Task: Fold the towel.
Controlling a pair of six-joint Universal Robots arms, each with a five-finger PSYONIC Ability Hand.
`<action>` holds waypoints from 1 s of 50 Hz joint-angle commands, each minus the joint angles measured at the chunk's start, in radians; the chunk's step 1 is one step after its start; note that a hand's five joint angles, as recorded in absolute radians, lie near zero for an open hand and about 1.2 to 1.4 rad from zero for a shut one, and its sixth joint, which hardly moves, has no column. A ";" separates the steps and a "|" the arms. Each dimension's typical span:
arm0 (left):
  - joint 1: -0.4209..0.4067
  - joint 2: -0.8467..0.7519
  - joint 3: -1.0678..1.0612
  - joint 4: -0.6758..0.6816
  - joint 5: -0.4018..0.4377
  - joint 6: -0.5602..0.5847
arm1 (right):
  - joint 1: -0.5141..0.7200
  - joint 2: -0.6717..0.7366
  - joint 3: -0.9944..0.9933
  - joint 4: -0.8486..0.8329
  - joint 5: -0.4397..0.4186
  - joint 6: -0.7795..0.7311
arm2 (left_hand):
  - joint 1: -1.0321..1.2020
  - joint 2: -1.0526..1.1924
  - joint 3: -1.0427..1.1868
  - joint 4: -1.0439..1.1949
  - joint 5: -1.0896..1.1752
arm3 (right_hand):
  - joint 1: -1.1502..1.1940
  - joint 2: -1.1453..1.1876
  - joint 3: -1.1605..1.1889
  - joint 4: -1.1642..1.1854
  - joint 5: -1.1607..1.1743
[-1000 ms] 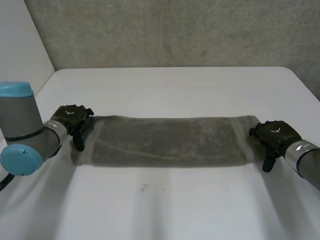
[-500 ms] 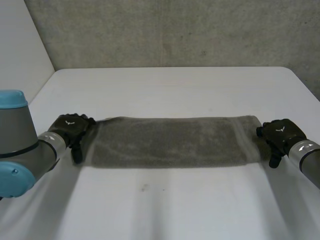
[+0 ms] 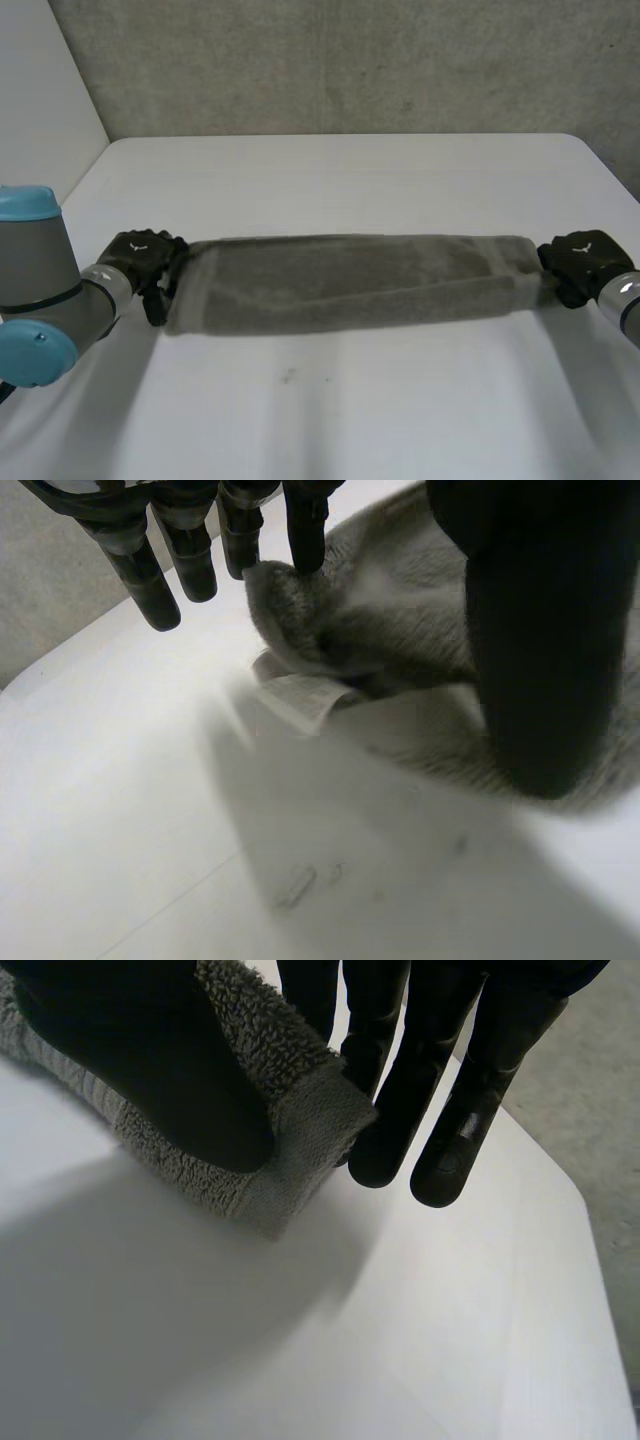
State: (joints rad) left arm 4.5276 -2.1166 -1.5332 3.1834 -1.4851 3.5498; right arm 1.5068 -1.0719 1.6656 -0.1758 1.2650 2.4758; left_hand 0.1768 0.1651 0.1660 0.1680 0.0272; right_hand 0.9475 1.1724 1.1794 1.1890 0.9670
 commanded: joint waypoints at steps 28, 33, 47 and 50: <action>-0.033 0.279 -0.107 -0.011 0.011 -0.005 | -0.290 -0.034 -0.190 0.153 0.020 -0.258 | -0.002 0.009 0.009 0.007 -0.027 | 0.449 0.224 0.217 0.207 0.255; -0.031 0.279 -0.099 -0.010 0.014 -0.005 | -0.239 -0.078 -0.231 0.228 0.025 -0.238 | -0.002 0.009 0.009 0.007 -0.027 | 0.449 0.224 0.217 0.207 0.255; -0.030 0.277 -0.113 -0.011 0.008 -0.011 | 0.222 -0.106 -0.408 0.228 0.132 -0.159 | -0.002 0.009 0.009 0.007 -0.027 | 0.449 0.224 0.217 0.207 0.255; -0.030 0.279 -0.122 -0.011 0.008 -0.012 | 0.360 -0.069 -0.455 0.223 0.163 -0.161 | -0.002 0.009 0.009 0.007 -0.027 | 0.449 0.224 0.217 0.207 0.255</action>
State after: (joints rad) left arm 4.4968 -1.8415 -1.6416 3.1731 -1.4740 3.5428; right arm 1.6017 -1.1866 1.3042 0.0587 1.3648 2.3106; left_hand 0.1701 0.1646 0.1660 0.1664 0.0272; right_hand 0.9528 1.1725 1.1810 1.1932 0.9792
